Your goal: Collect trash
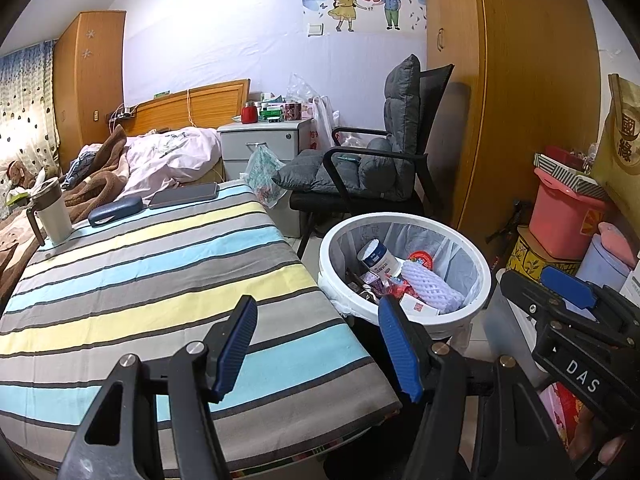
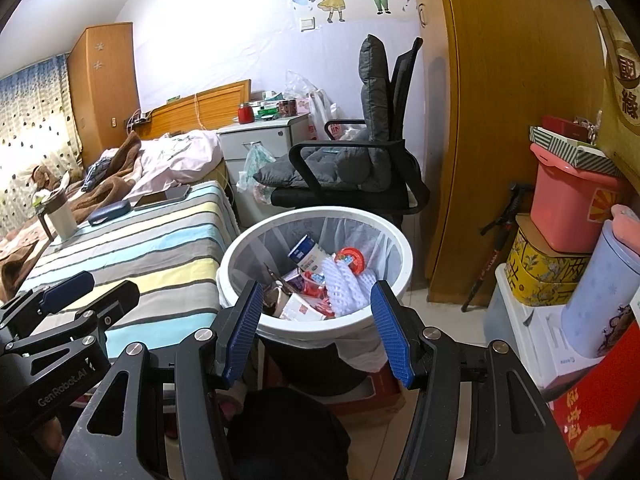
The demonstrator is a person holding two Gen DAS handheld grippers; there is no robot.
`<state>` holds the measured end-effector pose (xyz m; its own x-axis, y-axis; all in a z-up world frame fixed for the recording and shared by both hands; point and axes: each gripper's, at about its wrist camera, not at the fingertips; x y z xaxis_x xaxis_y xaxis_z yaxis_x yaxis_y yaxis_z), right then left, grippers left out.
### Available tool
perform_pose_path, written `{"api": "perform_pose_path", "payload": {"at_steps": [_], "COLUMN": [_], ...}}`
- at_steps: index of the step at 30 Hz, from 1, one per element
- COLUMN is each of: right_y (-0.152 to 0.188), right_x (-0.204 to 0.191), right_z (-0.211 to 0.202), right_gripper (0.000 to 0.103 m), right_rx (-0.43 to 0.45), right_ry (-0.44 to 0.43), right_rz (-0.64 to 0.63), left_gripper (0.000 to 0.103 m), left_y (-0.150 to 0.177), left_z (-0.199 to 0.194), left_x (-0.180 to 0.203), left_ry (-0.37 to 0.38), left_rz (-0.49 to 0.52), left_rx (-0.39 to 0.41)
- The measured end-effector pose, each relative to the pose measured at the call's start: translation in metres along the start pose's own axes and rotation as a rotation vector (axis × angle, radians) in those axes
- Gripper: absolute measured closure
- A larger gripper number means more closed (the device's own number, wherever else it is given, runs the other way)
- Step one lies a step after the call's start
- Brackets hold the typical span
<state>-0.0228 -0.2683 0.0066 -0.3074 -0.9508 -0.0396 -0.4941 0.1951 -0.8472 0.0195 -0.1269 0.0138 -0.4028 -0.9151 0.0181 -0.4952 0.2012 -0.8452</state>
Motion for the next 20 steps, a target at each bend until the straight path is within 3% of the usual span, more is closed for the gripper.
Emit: {"api": "perform_pose_path", "payload": {"at_steps": [20], "right_y": [-0.0007], "right_x": [-0.0043], "right_z": [0.0002], "right_gripper": [0.045], "right_rx": [-0.001], "right_ry": [-0.003], "right_rz": [-0.003], "left_gripper": [0.038], "left_y": [0.0018], "left_z": [0.0], "left_x": [0.0014], "left_ry": [0.005], "left_rz": [0.001], "left_rx": [-0.002]}}
Point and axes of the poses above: each gripper's, at about its wrist camera, not at the fingertips, and z roughly the way its jaws point, x to its right, y to its underside
